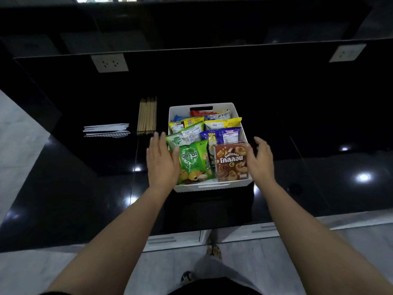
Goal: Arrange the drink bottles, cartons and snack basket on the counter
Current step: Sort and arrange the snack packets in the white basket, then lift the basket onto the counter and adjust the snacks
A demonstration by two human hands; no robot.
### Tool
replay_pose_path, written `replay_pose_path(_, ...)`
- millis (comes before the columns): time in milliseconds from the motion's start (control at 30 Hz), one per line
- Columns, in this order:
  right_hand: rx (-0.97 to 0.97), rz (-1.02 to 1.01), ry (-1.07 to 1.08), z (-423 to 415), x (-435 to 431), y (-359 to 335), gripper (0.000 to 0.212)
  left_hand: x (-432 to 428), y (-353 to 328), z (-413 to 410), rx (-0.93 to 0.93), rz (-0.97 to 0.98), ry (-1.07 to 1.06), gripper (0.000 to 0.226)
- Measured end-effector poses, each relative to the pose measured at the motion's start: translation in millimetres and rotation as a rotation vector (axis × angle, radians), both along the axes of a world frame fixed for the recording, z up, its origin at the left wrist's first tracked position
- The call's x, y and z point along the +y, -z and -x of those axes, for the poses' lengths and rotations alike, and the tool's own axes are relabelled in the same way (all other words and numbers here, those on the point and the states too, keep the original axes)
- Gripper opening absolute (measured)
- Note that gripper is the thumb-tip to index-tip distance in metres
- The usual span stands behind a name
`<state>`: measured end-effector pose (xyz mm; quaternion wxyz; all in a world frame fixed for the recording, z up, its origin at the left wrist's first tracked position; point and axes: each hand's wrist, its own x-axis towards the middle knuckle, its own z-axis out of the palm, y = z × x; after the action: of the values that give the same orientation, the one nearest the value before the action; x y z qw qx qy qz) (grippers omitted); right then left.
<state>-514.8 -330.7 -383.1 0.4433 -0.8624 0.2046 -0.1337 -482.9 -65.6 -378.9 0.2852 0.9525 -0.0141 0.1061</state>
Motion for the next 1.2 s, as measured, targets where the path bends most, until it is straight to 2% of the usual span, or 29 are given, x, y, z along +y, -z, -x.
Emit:
replay_pose_path(100,0.101,-0.273,0.052,-5,-9,7,0.055,1,5,1,0.213,0.482,-0.195,0.06)
replay_pose_path(167,0.162,-0.421,0.052,-9,-13,13,0.051,1,12,0,0.35,0.699,-0.241,0.058)
replay_pose_path(267,0.217,-0.603,0.02,-14,-18,24,0.048,0,20,0,0.441,0.839,-0.193,0.054)
replay_pose_path(433,0.228,-0.787,-0.082,-13,-18,30,0.051,-7,30,0,0.586,1.09,-0.123,0.055)
replay_pose_path(600,0.156,-0.933,-0.147,-9,-6,18,0.046,-8,32,-3,0.632,1.243,-0.212,0.048)
replay_pose_path(767,0.132,-0.906,-0.11,-16,-5,5,0.059,5,25,-16,0.615,1.335,-0.052,0.053)
replay_pose_path(933,0.152,-0.878,-0.185,-21,-5,0,0.047,16,16,-19,0.534,1.3,0.133,0.037)
replay_pose_path(1033,0.162,-0.859,-0.2,-20,-1,-2,0.05,21,18,-20,0.544,1.279,0.198,0.039)
replay_pose_path(1200,0.148,-0.869,-0.192,-17,5,-4,0.051,26,16,-23,0.55,1.296,0.161,0.043)
